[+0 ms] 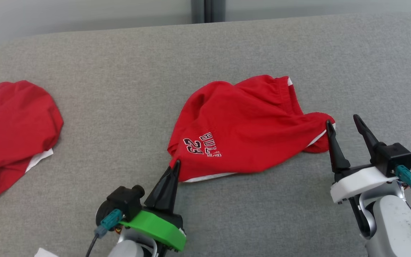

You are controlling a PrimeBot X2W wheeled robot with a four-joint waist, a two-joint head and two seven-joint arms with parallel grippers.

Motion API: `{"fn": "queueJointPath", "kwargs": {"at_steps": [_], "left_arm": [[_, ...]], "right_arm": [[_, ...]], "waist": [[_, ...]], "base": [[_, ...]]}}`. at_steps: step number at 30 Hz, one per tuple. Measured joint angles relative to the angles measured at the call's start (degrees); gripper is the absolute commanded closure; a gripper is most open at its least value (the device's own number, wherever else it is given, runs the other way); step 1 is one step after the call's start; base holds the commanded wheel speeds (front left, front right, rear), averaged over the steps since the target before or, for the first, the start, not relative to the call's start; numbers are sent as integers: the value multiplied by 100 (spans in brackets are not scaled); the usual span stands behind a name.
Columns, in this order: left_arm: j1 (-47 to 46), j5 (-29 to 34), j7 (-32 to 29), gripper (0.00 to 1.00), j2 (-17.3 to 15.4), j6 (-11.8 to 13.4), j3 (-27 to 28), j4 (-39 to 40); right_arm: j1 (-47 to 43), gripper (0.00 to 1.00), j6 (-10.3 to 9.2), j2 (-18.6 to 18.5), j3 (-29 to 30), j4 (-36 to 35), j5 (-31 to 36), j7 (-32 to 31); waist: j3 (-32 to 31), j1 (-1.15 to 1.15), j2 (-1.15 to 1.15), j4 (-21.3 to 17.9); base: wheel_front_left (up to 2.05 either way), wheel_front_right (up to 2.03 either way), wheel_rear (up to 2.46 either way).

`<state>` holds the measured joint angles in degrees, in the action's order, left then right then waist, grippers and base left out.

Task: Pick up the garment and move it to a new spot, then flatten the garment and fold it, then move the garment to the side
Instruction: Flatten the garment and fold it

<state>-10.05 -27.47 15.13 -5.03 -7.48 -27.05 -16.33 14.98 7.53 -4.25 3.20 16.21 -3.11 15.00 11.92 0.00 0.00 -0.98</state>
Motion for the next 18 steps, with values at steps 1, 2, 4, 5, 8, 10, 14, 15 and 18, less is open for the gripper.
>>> {"fn": "queueJointPath", "kwargs": {"at_steps": [1, 2, 4, 5, 8, 10, 14, 15, 18], "left_arm": [[62, 42, 0, 100, -5, 0, 64, 64], [117, 59, 0, 100, -21, 0, 90, 138], [152, 102, -1, 100, -56, 0, 108, 259], [152, 130, 0, 100, -69, 0, 135, 323], [175, 138, -1, 100, -76, 0, 301, 325], [165, 140, 0, 100, -89, 0, 349, 301], [-69, 140, 0, 100, -100, 0, 487, 80], [-157, 141, 0, 100, -105, 0, 548, -8], [-397, 162, 0, 100, -121, 0, 728, -313]], "right_arm": [[-7, 0, 0, 1, 5, 2, 0, 0], [-6, 0, 0, 3, 14, -2, -1, 0], [-5, 0, 0, 7, 16, -4, -10, 0], [-5, 0, 0, 12, 16, -9, -12, 0], [-3, 0, 0, 34, -7, -12, -19, 0], [10, 0, 0, 48, -25, -16, -19, 0], [113, 0, 0, 77, -76, -18, -8, 0], [137, 0, 0, 80, -87, -16, 1, 0], [211, 0, 0, 93, -123, -10, 11, 0]], "waist": [[-9, 0, 0, 31], [-15, 0, 0, 61], [-13, 0, 0, 113], [-7, 0, 0, 139], [50, 0, 0, 187], [106, 0, 0, 198], [264, 0, 0, 184], [309, 0, 0, 172], [435, 0, 0, 120]], "base": [[0, 0, 0], [0, 0, 0], [0, 0, 0], [0, 0, 0], [0, 0, 0], [0, 0, 0], [0, 0, 0], [0, 0, 0], [0, 0, 0]]}}
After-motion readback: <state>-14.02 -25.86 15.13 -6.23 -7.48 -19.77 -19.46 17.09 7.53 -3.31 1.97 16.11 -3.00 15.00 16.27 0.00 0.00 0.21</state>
